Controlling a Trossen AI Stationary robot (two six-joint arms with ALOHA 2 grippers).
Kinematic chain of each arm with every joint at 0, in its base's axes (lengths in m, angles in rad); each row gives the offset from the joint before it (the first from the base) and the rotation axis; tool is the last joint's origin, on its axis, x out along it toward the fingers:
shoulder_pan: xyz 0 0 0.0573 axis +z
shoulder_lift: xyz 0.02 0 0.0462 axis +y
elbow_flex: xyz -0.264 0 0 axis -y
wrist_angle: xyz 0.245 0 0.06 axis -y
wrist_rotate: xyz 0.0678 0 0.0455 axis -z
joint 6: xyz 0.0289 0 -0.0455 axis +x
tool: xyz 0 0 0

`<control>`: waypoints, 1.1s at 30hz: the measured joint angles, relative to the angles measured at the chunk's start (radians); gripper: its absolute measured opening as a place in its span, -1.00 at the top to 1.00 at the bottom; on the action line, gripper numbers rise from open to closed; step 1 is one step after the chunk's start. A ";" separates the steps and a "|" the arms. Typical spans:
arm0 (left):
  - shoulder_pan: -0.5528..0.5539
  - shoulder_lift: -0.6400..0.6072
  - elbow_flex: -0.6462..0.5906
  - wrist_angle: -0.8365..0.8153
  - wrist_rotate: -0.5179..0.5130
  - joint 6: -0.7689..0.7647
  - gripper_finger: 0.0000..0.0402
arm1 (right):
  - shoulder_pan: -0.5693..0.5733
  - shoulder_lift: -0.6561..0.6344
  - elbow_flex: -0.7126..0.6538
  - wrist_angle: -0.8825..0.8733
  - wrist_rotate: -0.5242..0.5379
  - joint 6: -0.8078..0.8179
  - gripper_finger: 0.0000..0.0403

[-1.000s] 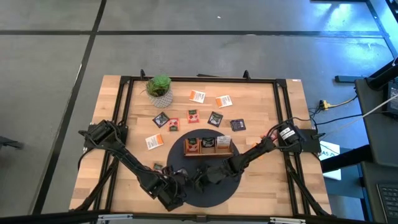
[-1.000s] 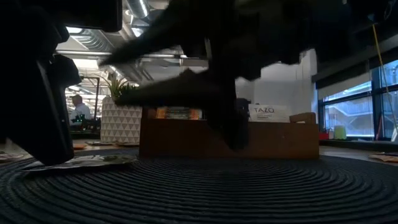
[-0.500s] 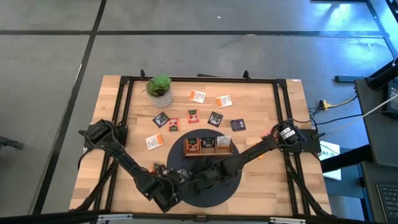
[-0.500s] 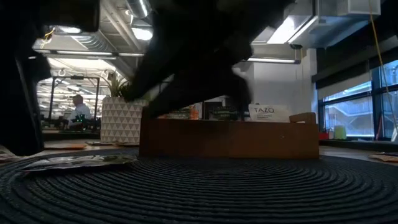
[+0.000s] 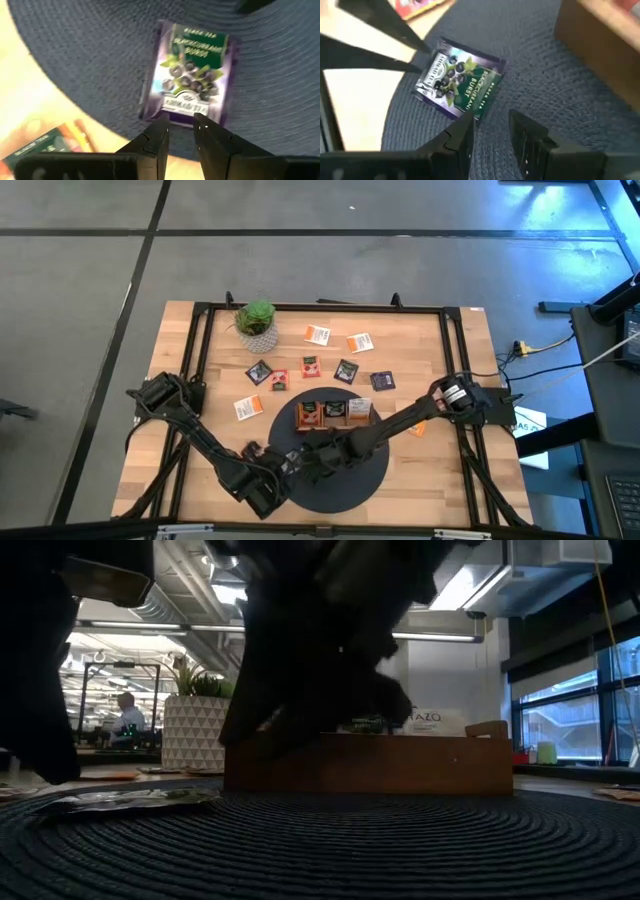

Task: Pick & Place Tea
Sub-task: Put the violet tea bag into the middle slot of the wooden organizer

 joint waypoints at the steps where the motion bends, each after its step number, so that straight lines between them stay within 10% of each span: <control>1: 0.000 0.000 0.000 0.006 -0.001 0.000 0.58 | 0.000 0.008 0.000 0.002 -0.010 0.015 0.38; 33: -0.005 0.000 -0.127 0.234 0.004 -0.033 0.58 | -0.003 0.063 -0.002 0.146 -0.167 0.046 0.23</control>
